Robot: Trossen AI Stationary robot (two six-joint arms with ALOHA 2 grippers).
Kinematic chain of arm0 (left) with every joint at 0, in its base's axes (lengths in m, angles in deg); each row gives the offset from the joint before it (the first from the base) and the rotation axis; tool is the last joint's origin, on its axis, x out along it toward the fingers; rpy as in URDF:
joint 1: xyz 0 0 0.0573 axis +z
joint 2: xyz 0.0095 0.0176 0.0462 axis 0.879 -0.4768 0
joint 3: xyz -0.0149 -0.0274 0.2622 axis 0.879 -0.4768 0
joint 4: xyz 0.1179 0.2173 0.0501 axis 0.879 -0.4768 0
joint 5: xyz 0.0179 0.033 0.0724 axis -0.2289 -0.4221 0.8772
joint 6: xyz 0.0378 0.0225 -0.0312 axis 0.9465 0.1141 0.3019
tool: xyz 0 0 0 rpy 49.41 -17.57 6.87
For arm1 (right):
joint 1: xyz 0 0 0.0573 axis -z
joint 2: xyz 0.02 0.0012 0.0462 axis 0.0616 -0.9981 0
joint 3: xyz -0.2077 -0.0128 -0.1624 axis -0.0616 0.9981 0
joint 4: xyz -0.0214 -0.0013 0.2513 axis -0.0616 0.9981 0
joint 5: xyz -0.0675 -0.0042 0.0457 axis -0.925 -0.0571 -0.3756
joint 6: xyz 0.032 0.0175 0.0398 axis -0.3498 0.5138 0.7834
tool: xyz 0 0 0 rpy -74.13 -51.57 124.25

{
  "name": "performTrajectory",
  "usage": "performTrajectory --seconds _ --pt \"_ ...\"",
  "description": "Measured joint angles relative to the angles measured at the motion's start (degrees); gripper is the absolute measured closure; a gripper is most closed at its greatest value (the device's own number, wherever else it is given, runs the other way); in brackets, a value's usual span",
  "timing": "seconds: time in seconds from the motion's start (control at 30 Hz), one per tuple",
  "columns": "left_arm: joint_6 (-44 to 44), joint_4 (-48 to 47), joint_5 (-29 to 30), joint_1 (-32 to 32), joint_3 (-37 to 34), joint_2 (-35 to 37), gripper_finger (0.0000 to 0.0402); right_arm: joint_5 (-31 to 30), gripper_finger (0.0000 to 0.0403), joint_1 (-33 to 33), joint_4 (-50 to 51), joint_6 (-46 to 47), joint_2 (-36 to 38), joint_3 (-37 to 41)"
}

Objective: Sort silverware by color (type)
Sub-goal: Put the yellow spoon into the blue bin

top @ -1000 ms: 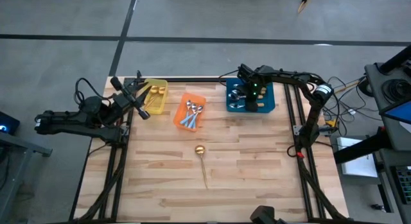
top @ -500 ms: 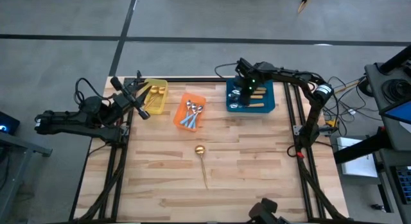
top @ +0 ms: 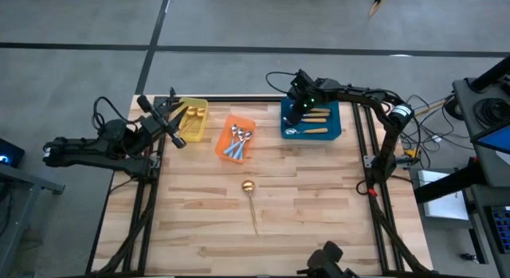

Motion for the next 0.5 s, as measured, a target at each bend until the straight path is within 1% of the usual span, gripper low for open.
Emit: performTrajectory --seconds 0.1,0.27,0.5 --pt "-0.02 0.0 0.0 0.01 0.0 0.0 0.0342 -0.5 0.0394 0.0 -0.79 1.85 -0.02 1.27" --pt "0.0 -0.02 0.0 0.01 0.0 0.0 0.0342 -3.23 0.0394 0.0 -2.43 4.59 -0.06 4.14" --pt "-0.02 0.0 0.0 0.02 0.0 0.0 0.0342 -3.46 0.0394 0.0 -9.08 6.99 -0.06 8.84"
